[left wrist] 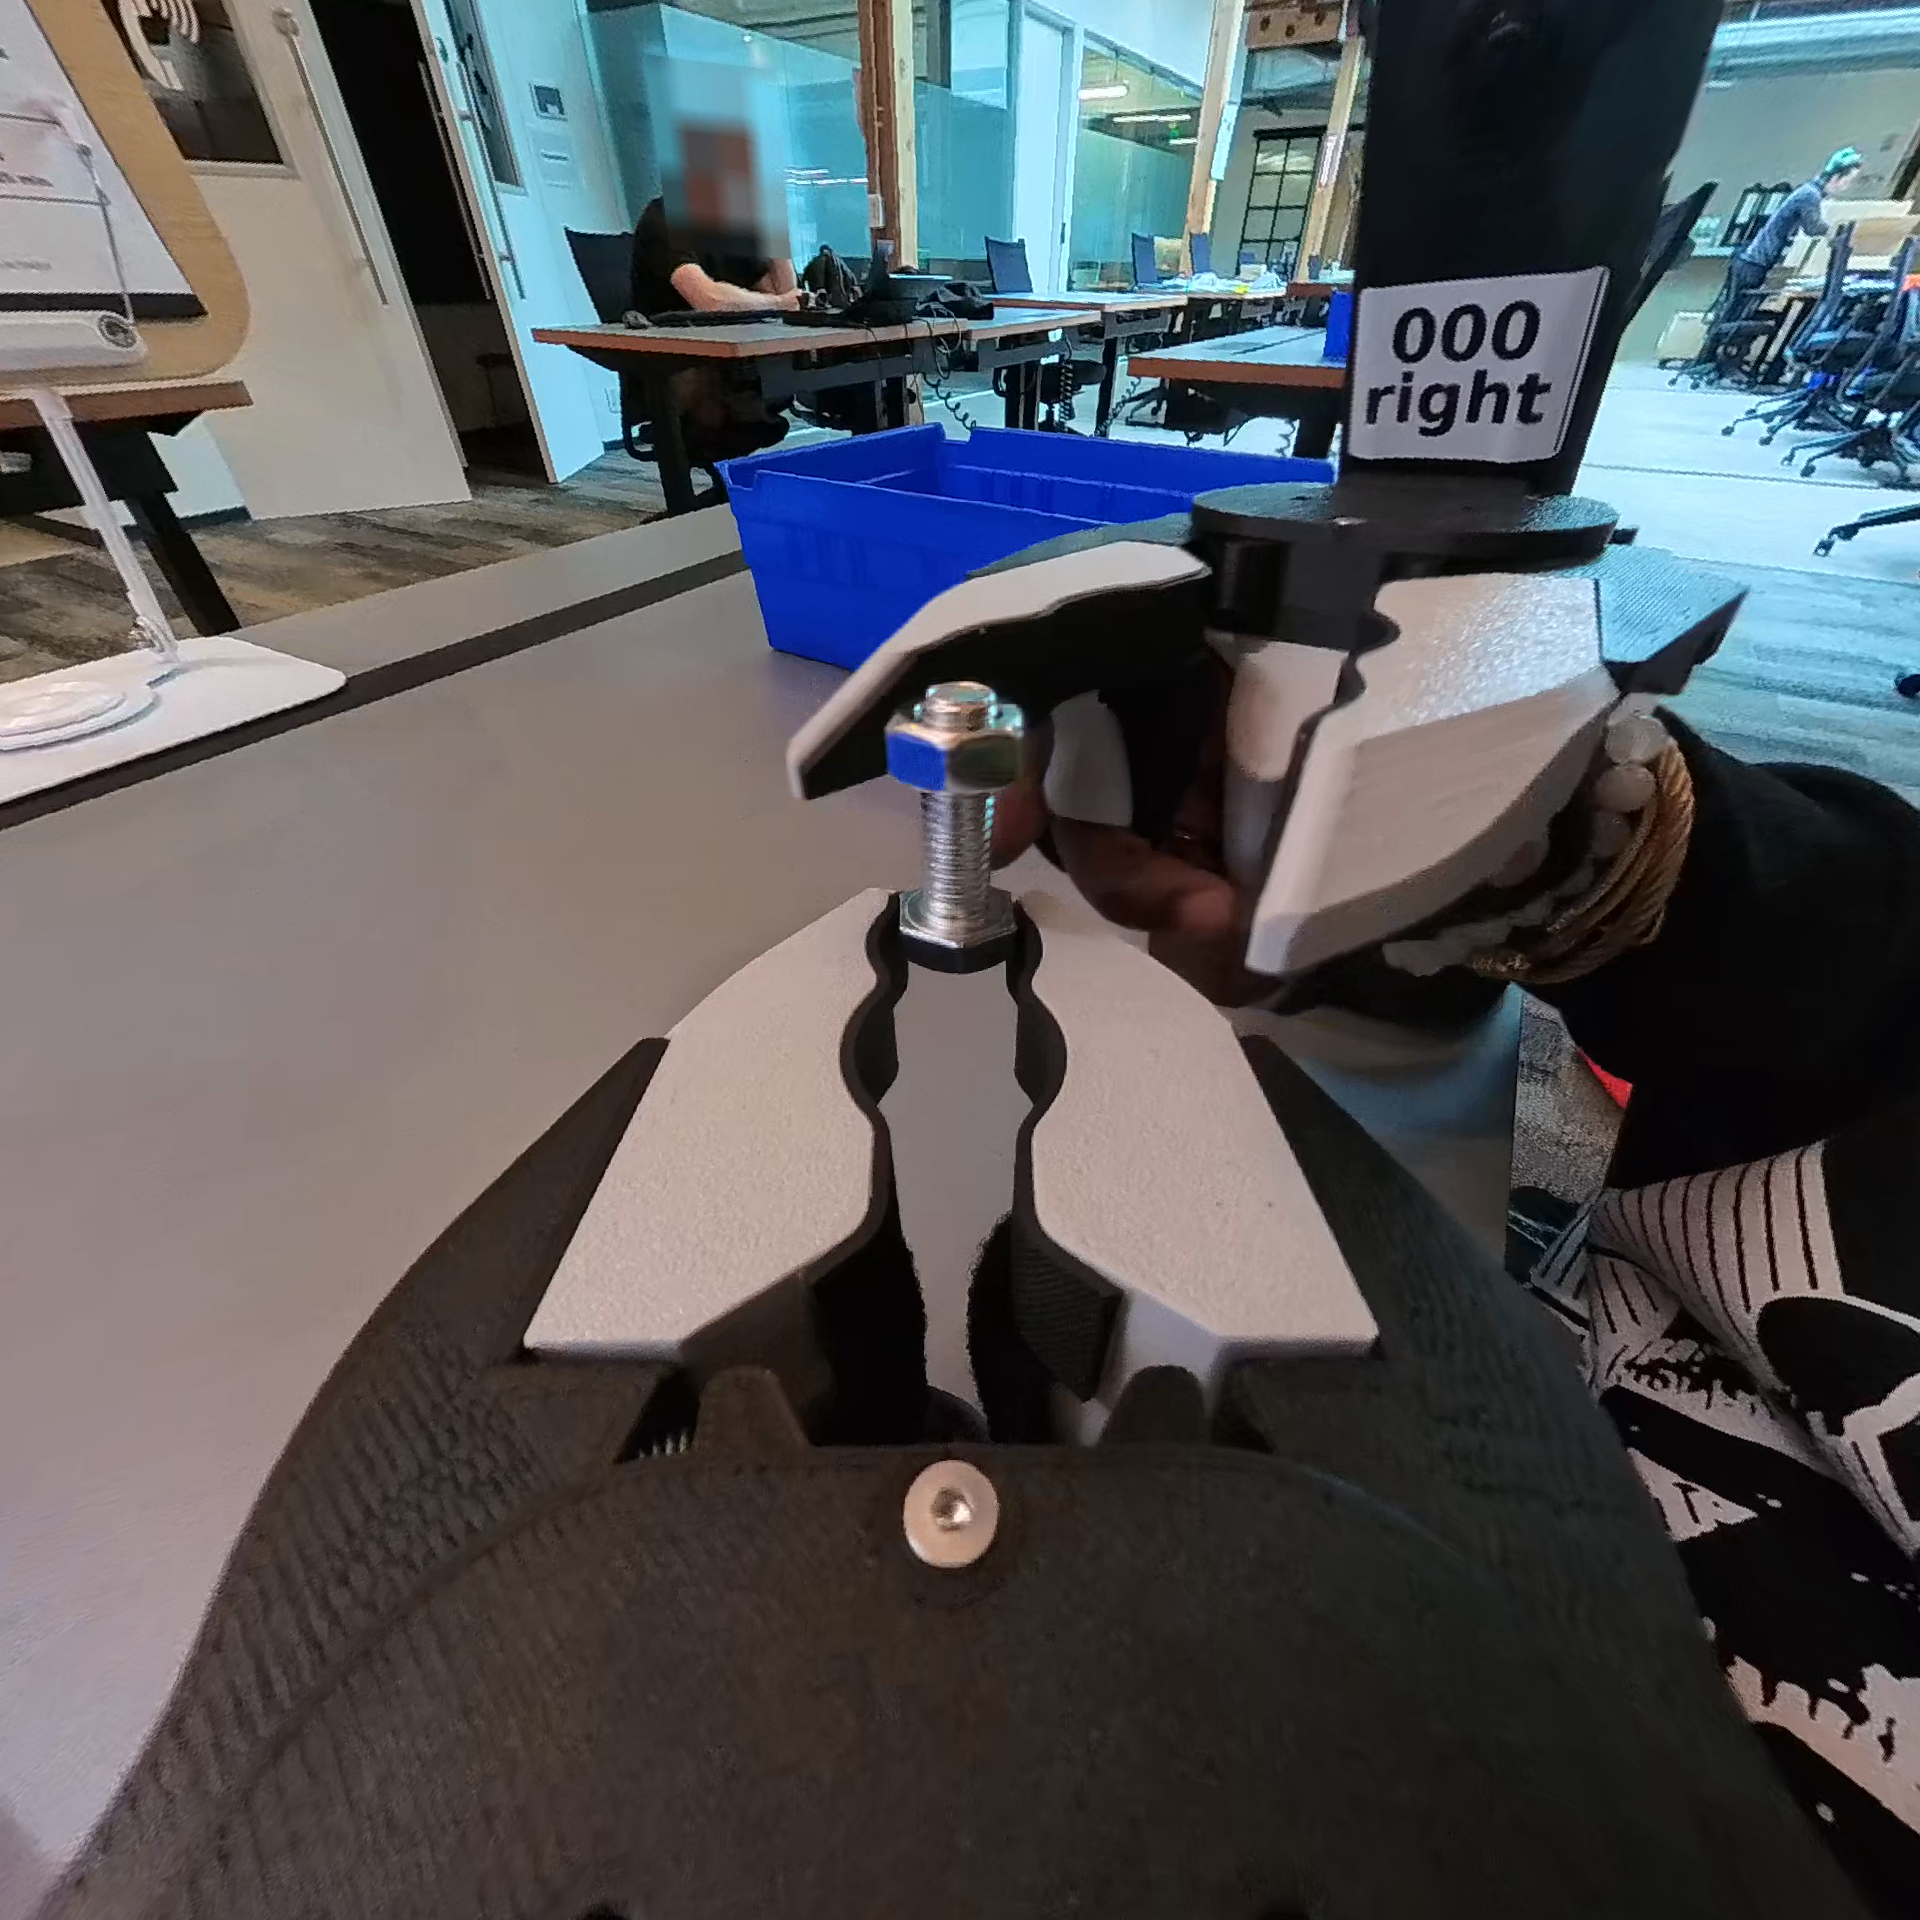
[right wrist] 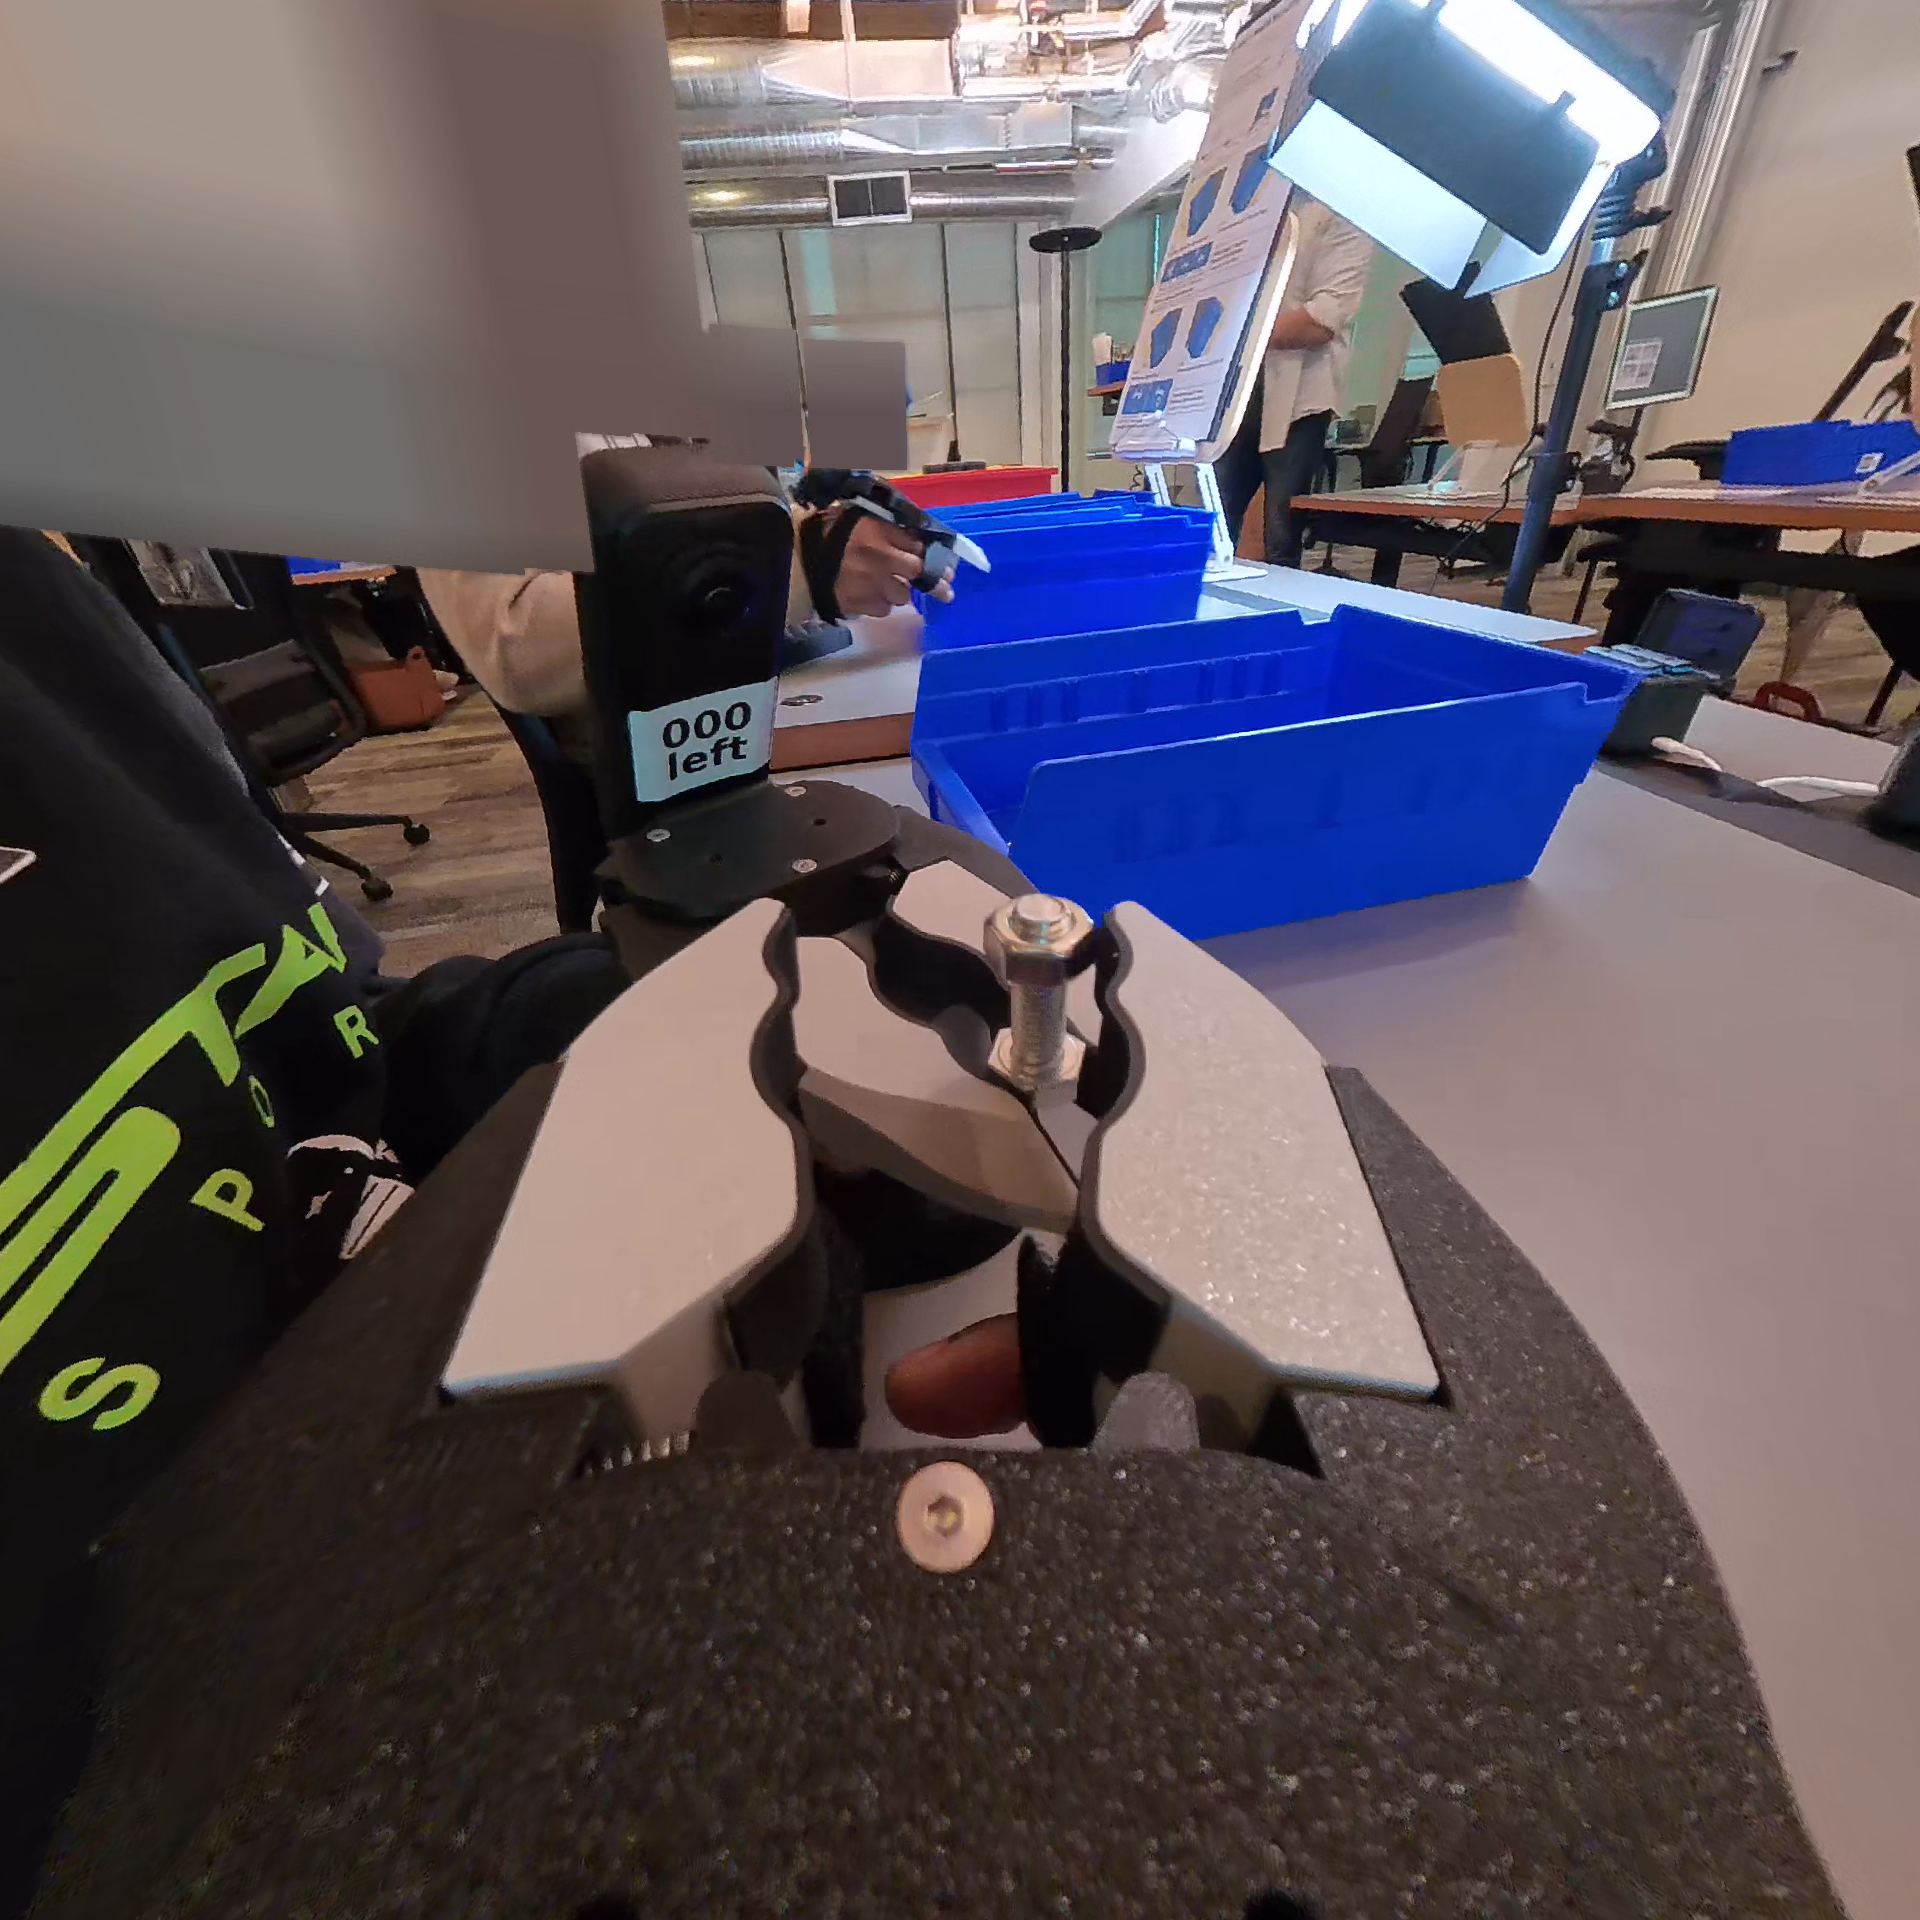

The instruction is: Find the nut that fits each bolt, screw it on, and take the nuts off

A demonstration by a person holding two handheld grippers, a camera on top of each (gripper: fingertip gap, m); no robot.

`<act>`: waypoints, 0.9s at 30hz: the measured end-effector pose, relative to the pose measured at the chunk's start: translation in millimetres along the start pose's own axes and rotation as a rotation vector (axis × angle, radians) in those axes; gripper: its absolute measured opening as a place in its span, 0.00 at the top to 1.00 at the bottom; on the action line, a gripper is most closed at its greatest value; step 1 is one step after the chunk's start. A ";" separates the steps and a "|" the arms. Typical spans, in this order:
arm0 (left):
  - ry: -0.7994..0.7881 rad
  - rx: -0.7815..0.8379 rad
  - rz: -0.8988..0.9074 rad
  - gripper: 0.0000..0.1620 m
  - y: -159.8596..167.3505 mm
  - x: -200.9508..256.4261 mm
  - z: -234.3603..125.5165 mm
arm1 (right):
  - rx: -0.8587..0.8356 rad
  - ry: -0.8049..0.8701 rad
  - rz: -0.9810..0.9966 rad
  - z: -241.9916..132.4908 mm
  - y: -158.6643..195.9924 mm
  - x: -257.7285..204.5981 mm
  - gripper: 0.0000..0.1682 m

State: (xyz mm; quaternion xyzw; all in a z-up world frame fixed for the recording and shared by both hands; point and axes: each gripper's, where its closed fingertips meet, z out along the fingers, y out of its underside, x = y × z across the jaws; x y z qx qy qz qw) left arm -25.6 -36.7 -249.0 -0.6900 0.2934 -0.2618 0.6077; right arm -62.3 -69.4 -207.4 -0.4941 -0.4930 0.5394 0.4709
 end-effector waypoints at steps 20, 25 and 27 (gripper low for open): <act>0.000 0.012 -0.022 0.89 -1.1 -2.2 -1.1 | 0.055 0.035 0.000 -1.5 -3.1 7.3 0.55; 0.007 0.013 -0.016 0.89 -1.3 -0.9 -1.3 | 0.041 0.002 0.009 9.6 -0.8 2.7 0.56; 0.003 0.011 -0.015 0.89 -1.0 -1.3 -1.1 | 0.035 -0.016 0.011 11.2 -0.1 -0.2 0.58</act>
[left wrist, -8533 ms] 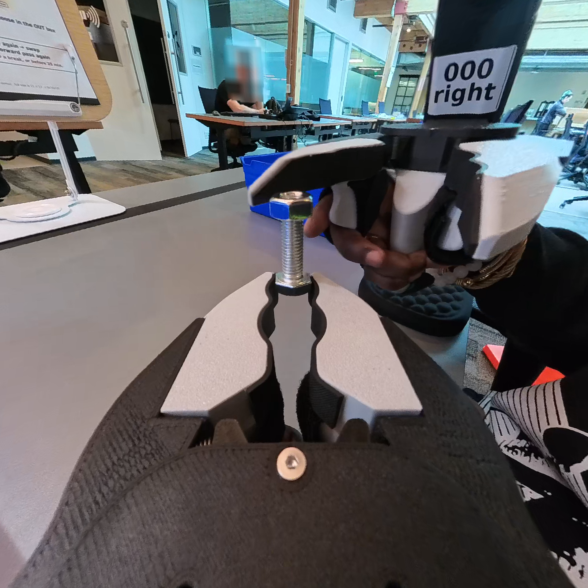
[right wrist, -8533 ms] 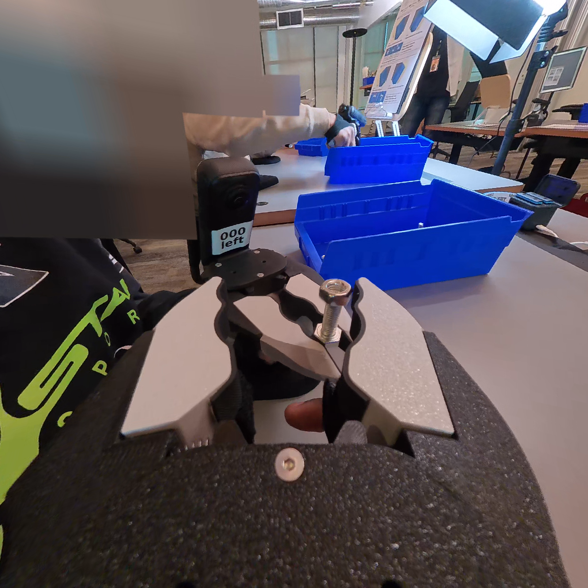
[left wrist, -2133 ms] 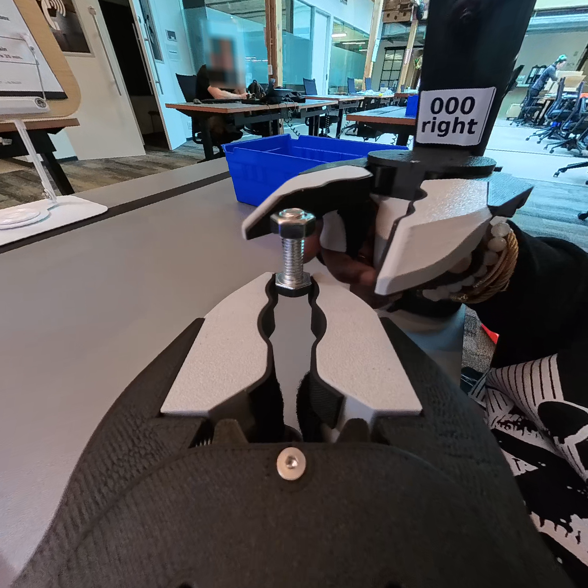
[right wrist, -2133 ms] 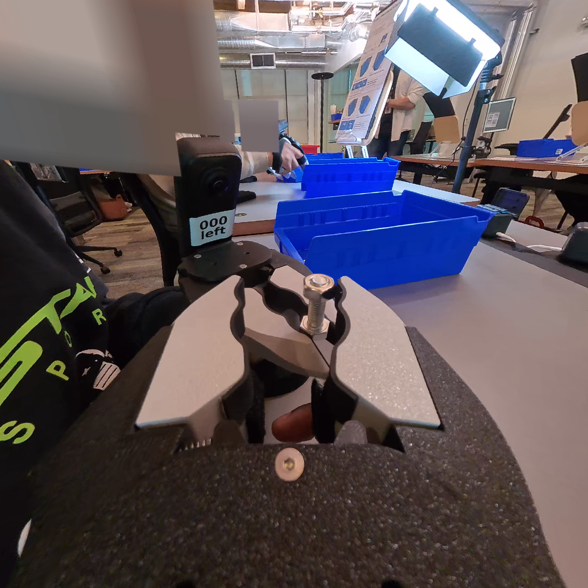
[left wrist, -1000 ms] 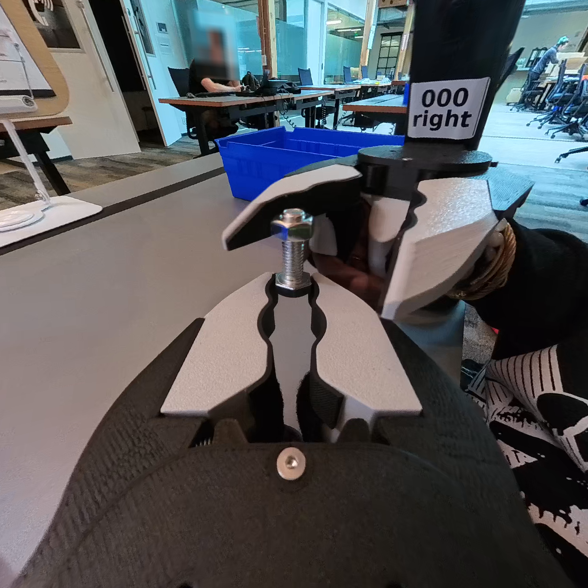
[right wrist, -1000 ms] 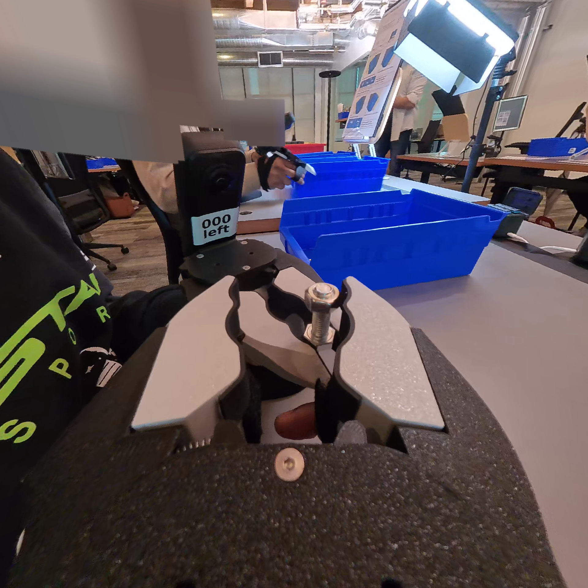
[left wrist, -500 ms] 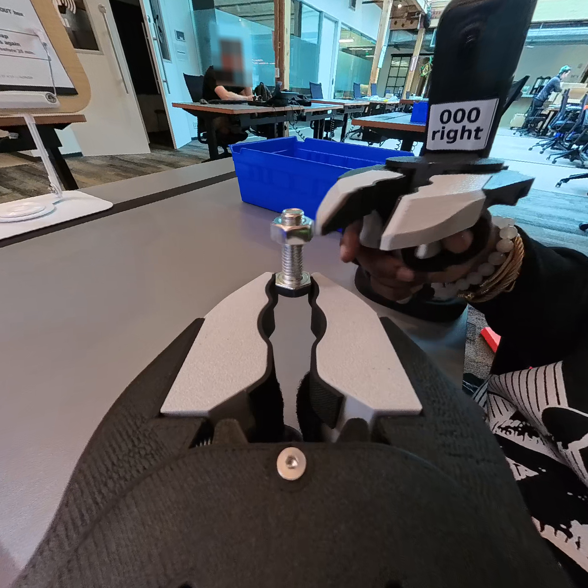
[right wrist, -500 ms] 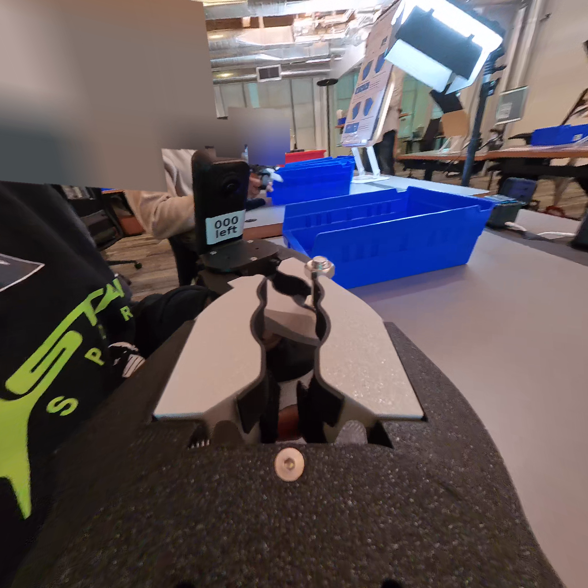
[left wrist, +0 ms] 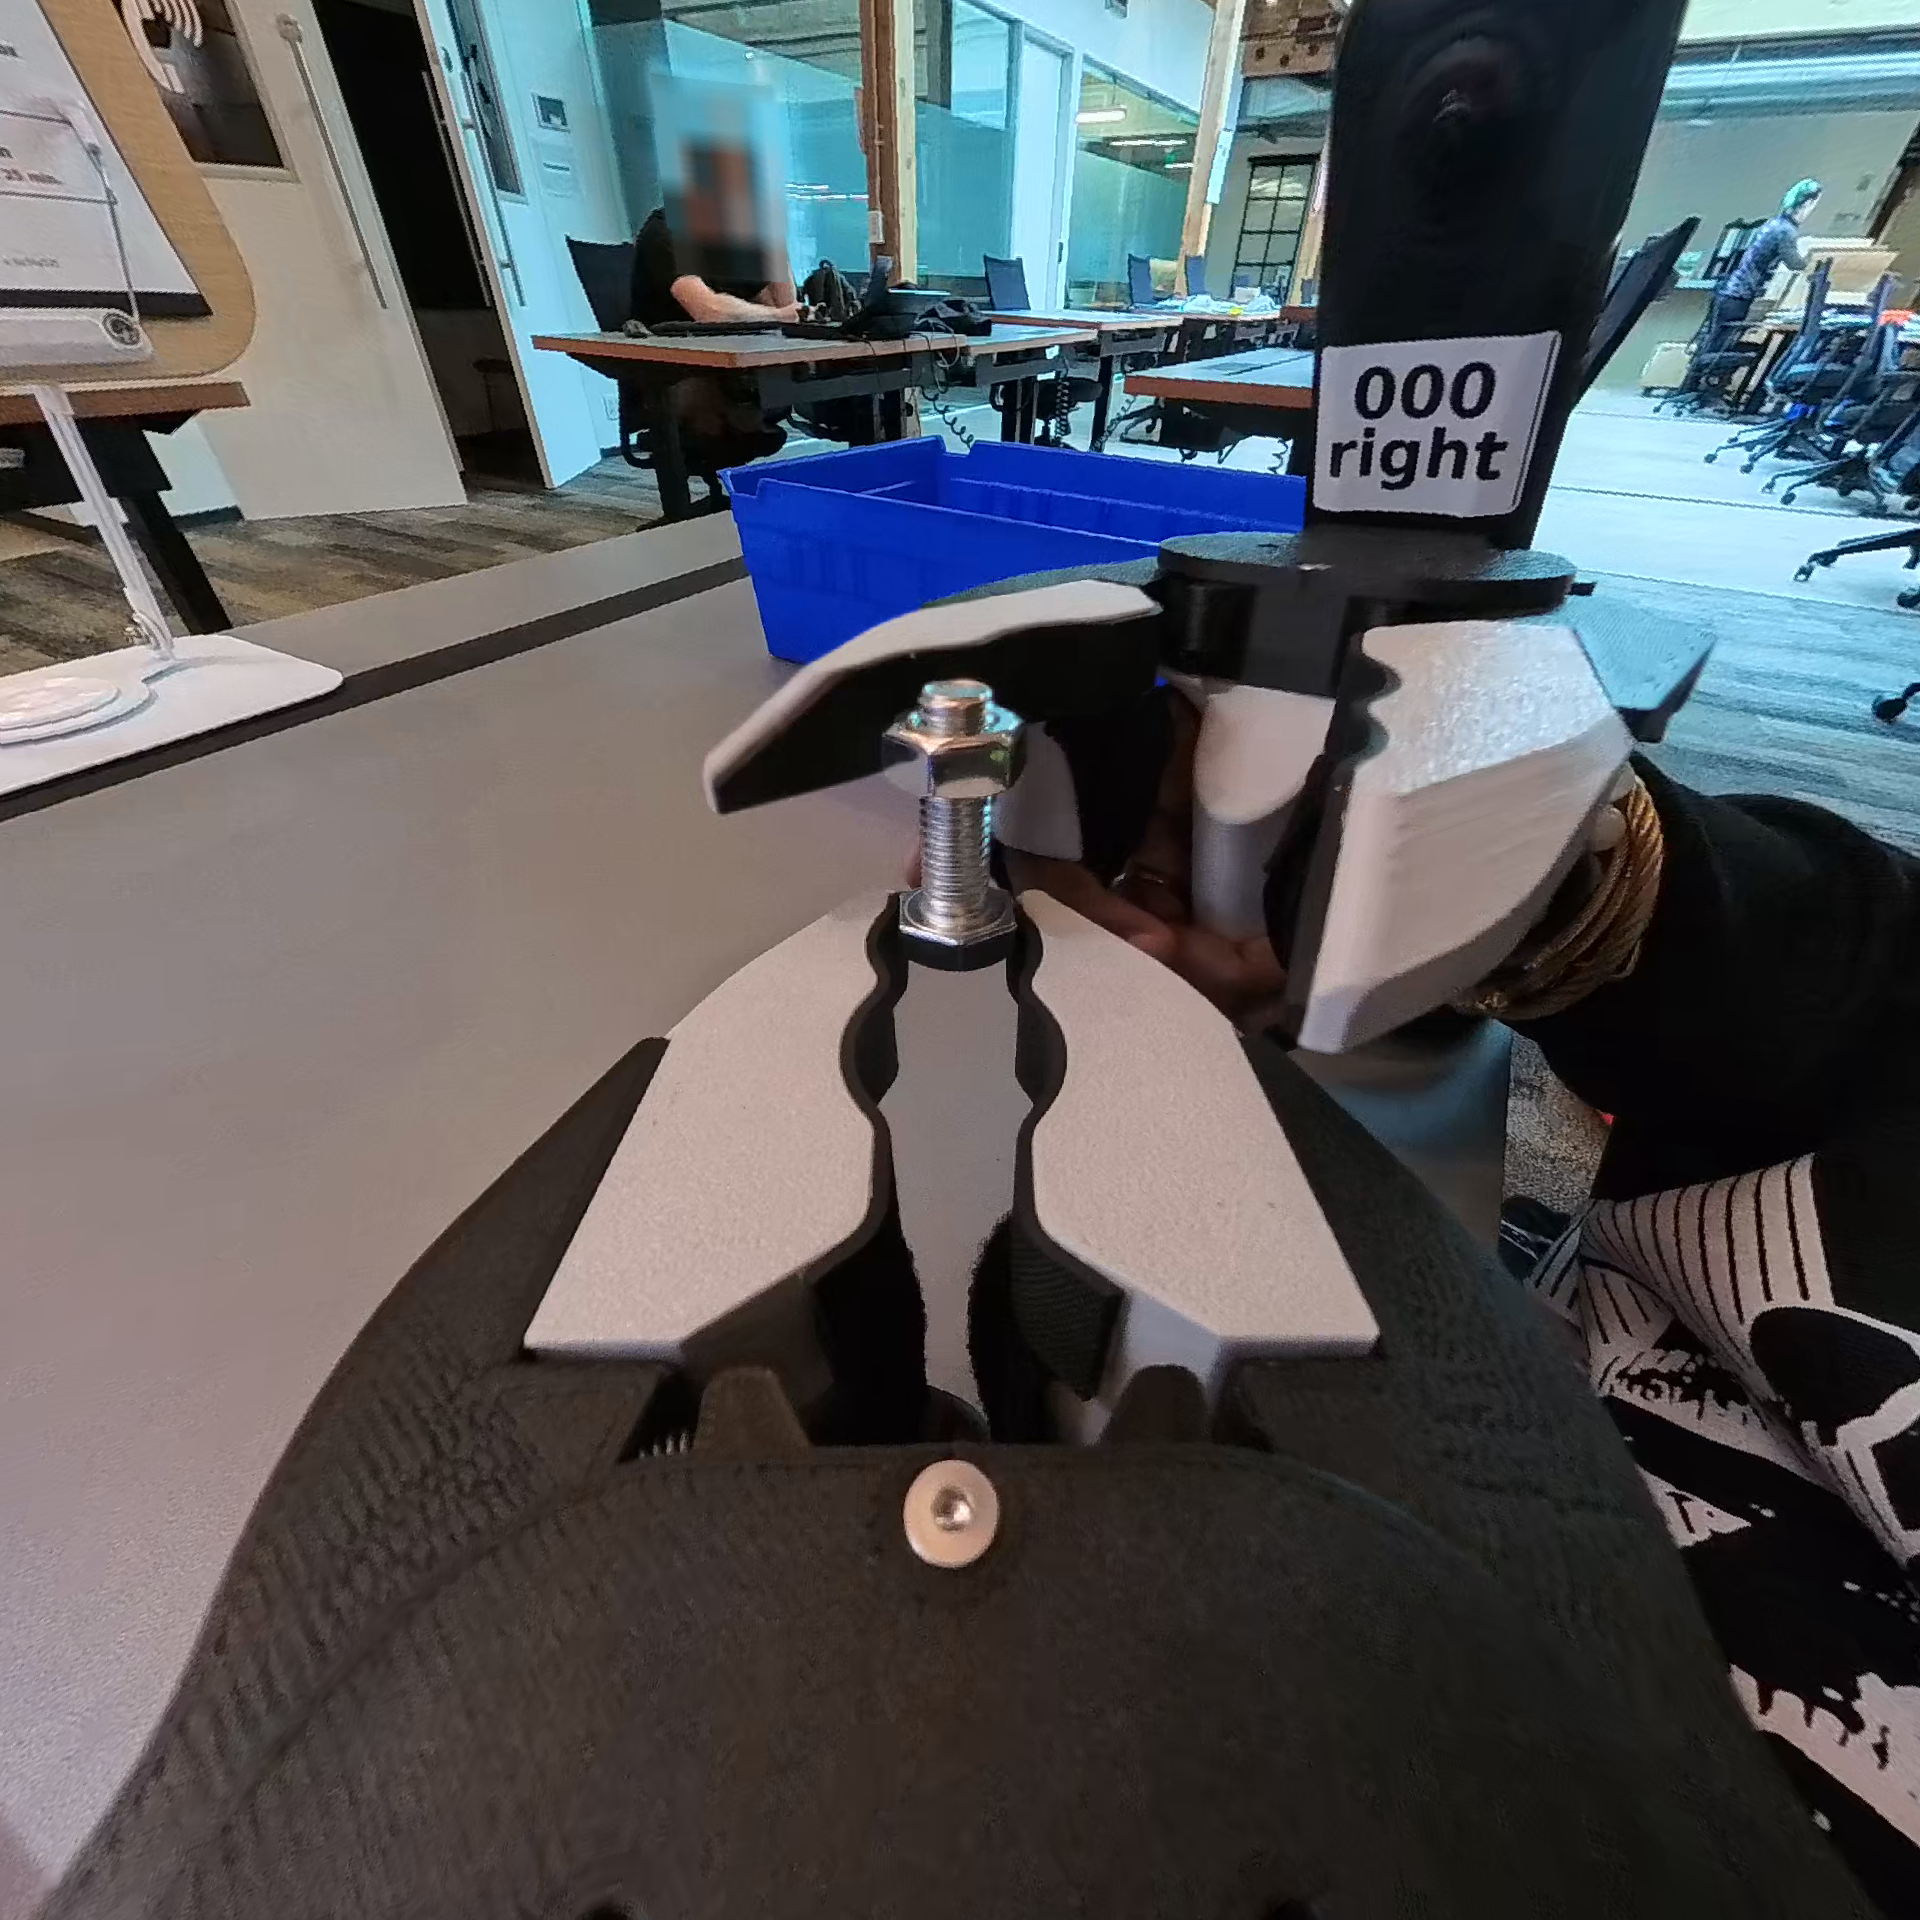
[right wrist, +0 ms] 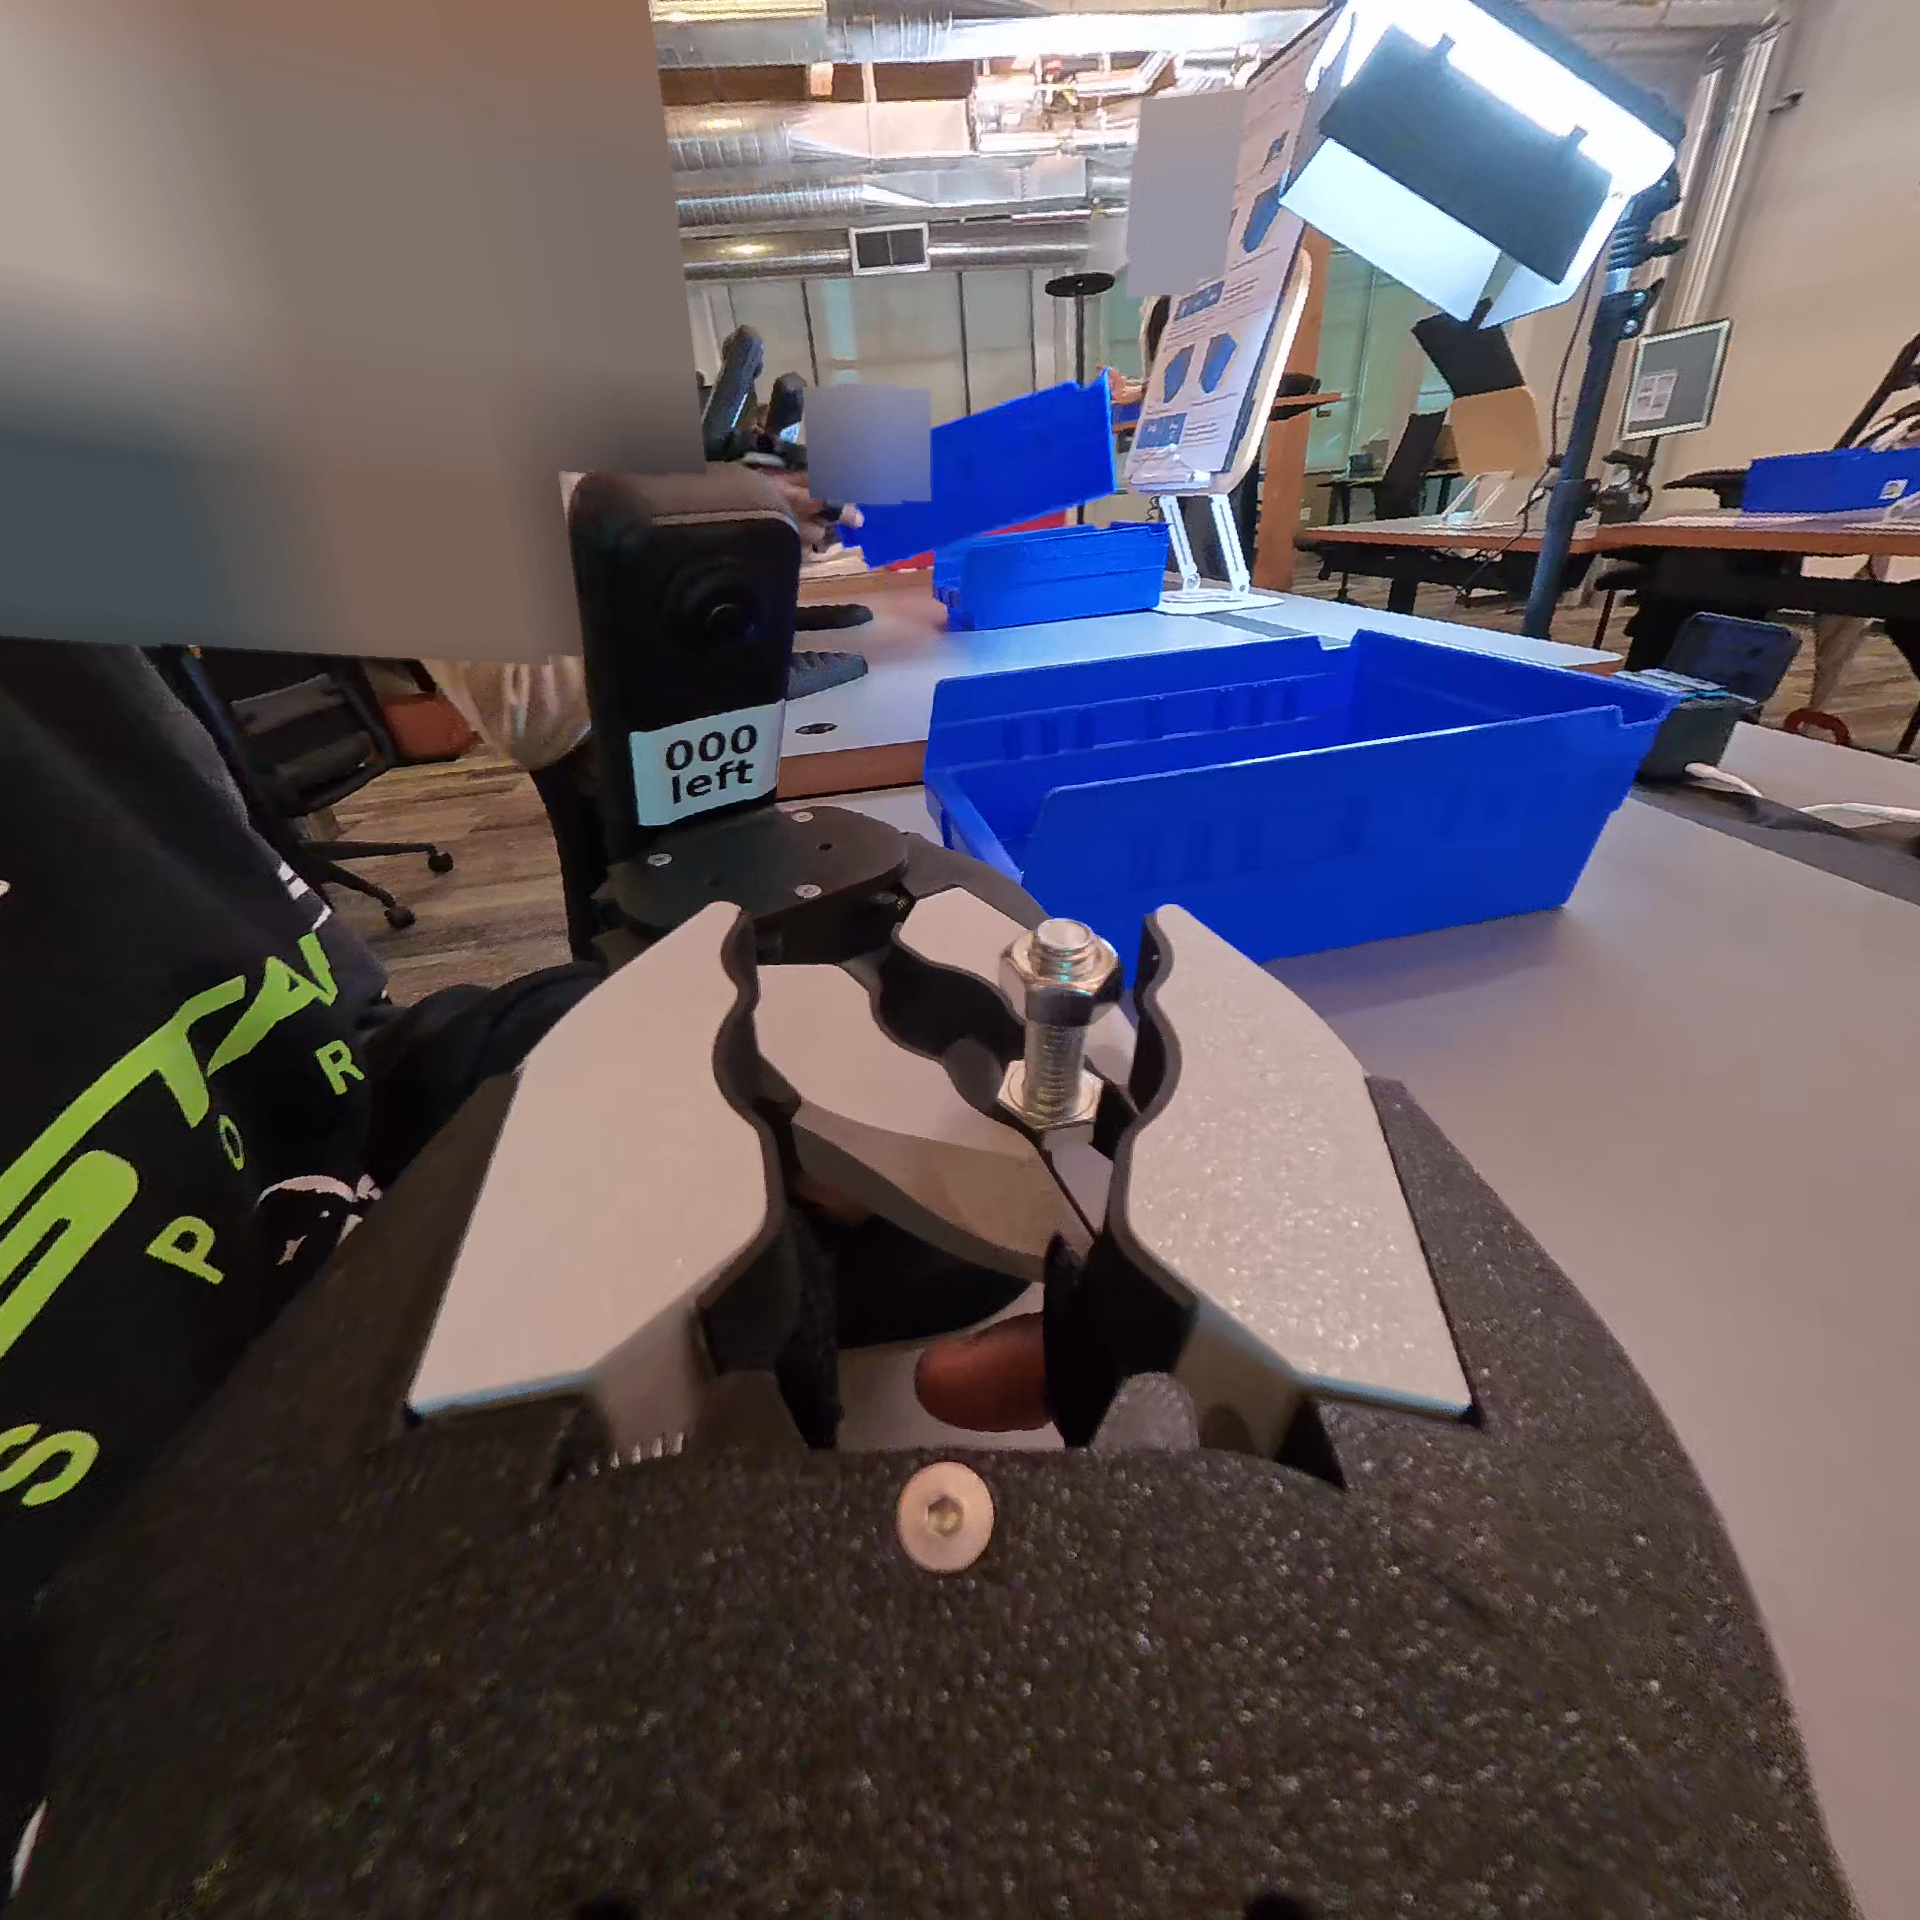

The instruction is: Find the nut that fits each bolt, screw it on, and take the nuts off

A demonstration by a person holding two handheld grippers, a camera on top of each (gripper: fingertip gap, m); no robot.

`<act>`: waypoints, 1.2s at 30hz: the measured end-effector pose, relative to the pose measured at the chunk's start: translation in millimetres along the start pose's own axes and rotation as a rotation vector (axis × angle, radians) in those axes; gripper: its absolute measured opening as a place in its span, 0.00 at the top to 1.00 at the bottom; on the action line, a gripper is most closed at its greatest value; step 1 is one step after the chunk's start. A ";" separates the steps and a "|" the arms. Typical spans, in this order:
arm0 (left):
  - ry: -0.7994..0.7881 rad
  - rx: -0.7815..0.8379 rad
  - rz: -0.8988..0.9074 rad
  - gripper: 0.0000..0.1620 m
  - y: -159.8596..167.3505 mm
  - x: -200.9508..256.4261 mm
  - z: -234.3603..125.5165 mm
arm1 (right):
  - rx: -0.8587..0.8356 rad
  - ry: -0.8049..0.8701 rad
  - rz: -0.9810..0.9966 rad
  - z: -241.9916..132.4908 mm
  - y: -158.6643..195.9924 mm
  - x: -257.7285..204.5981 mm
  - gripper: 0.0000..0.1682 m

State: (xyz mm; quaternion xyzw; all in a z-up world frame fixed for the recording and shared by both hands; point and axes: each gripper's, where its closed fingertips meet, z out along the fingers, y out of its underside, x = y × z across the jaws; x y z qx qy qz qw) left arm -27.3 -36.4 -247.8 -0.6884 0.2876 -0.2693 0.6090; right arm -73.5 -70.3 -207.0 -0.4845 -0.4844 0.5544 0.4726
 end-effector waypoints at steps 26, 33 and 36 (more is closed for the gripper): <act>-0.013 -0.011 -0.009 0.89 1.4 -2.8 0.8 | -0.002 0.015 -0.006 -11.8 -3.8 4.2 0.68; -0.021 -0.006 -0.016 0.89 0.8 -4.4 0.3 | 0.004 0.022 0.034 -26.1 -4.7 9.0 0.80; -0.022 -0.004 -0.023 0.89 0.6 -5.2 0.2 | 0.003 0.028 0.020 -29.6 -4.5 10.5 0.85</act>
